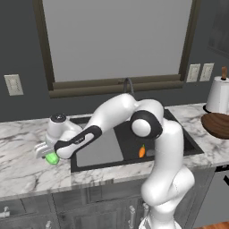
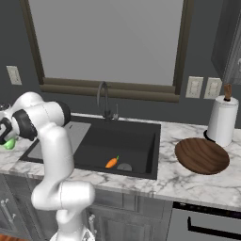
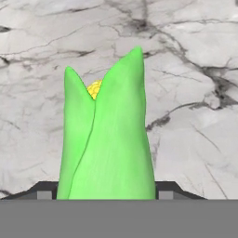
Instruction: Remove the corn and carrot from the sink. Then move the bowl and cup from the counter to the sink for washing.
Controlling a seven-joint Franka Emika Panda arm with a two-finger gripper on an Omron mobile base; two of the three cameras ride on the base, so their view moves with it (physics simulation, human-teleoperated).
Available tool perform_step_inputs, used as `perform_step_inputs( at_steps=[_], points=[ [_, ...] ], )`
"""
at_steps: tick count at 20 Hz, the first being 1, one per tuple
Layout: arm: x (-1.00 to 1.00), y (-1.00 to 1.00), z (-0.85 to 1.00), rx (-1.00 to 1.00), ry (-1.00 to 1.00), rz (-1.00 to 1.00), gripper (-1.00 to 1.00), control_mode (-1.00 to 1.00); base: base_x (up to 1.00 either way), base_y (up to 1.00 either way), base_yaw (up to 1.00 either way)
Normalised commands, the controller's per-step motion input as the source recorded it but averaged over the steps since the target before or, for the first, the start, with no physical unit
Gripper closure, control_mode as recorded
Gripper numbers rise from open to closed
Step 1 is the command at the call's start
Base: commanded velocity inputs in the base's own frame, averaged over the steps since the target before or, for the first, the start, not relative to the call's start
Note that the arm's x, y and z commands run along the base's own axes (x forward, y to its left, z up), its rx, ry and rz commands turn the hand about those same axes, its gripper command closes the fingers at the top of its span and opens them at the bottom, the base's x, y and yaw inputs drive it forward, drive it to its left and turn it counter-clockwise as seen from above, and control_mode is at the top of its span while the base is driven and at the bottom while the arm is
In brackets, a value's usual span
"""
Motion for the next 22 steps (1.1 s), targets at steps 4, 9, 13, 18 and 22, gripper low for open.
perform_step_inputs(
  at_steps=[4,9,13,18,22],
  points=[
    [0.09,0.0,-0.23,-0.01,0.01,-0.02,1.0,-1.0,0.0,0.0,0.0],
    [0.09,0.0,-0.22,0.0,0.0,-0.01,1.0,-1.0,0.0,0.0,0.0],
    [0.1,0.06,-0.21,0.0,0.0,-0.02,1.0,-1.0,0.0,0.0,0.0],
    [0.1,0.16,-0.18,0.0,0.0,-0.04,1.0,-1.0,0.0,0.0,0.0],
    [0.05,0.11,-0.21,0.0,0.0,-0.04,1.0,-1.0,0.0,0.0,0.0]
  ],
)
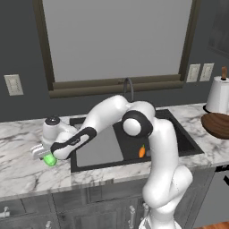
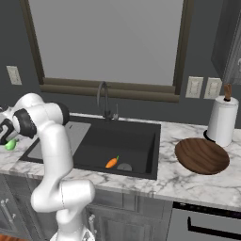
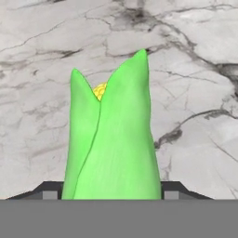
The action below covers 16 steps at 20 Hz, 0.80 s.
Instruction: Remove the corn and carrot from the sink. Then move the bowl and cup from the counter to the sink for washing.
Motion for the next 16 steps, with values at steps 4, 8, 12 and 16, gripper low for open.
perform_step_inputs(
  at_steps=[4,8,12,16],
  points=[
    [0.0,0.01,-0.24,0.0,0.02,-0.06,-1.0,-1.0,0.0,0.0,0.0],
    [0.0,-0.05,-0.25,-0.02,0.04,-0.07,-1.0,-1.0,0.0,0.0,0.0],
    [0.0,-0.06,-0.06,-0.01,0.08,-0.1,-1.0,-1.0,0.0,0.0,0.0],
    [0.0,-0.01,0.18,0.03,0.1,-0.05,-1.0,-1.0,0.0,0.0,0.0]
  ],
)
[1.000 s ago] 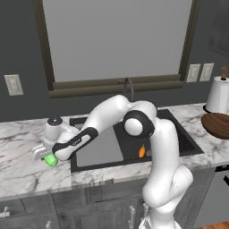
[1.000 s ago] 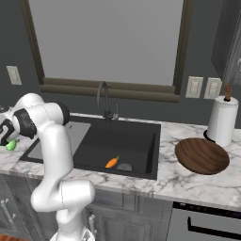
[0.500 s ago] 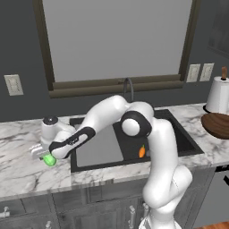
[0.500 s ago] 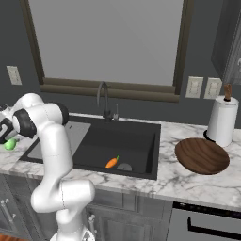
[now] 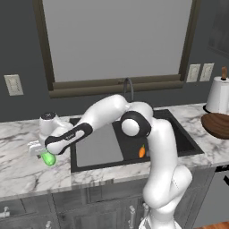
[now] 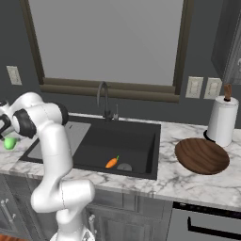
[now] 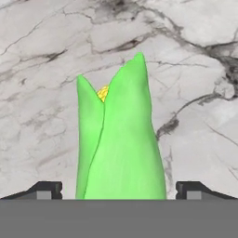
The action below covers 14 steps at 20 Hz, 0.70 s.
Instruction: Remove the corn and carrot from the sink. Then move the bowl and cup from the counter to the sink for washing.
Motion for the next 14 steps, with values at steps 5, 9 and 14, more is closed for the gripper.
perform_step_inputs(
  at_steps=[5,9,14],
  points=[
    [-0.11,-0.03,0.38,0.03,0.0,-0.02,-1.0,-1.0,0.0,0.0,0.0],
    [-0.19,-0.12,0.47,0.02,0.0,0.0,-1.0,-1.0,0.0,0.0,0.0],
    [-0.35,-0.25,0.31,0.0,0.0,-0.03,-1.0,-1.0,0.0,0.0,0.0]
  ],
)
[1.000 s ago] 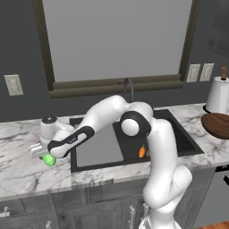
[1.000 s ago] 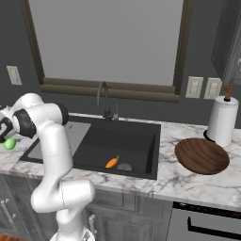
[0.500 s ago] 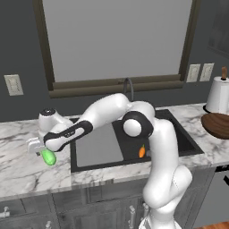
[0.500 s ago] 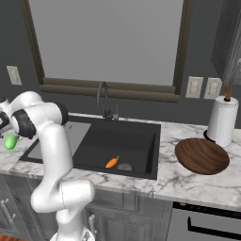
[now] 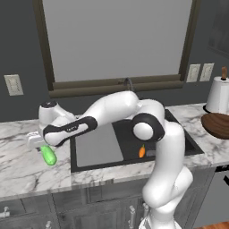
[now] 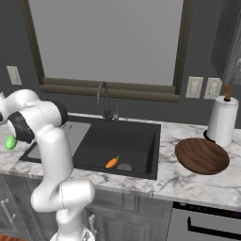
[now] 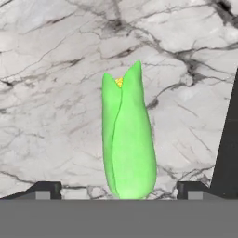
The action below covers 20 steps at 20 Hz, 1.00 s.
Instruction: Remove the corn and carrot from the sink. Then move the bowl and cup from the counter to the sink for washing.
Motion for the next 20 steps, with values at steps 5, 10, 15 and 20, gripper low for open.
perform_step_inputs(
  at_steps=[5,10,15,20],
  points=[
    [-0.43,-0.44,0.2,0.0,0.0,-0.04,-1.0,-1.0,0.0,0.0,0.0],
    [-0.37,-0.53,0.14,0.0,-0.01,-0.03,-1.0,-1.0,0.0,0.0,0.0],
    [-0.3,-0.59,0.17,0.02,-0.02,0.0,-1.0,-1.0,0.0,0.0,0.0],
    [-0.29,-0.6,0.19,0.02,-0.01,0.0,-1.0,-1.0,0.0,0.0,0.0]
  ],
)
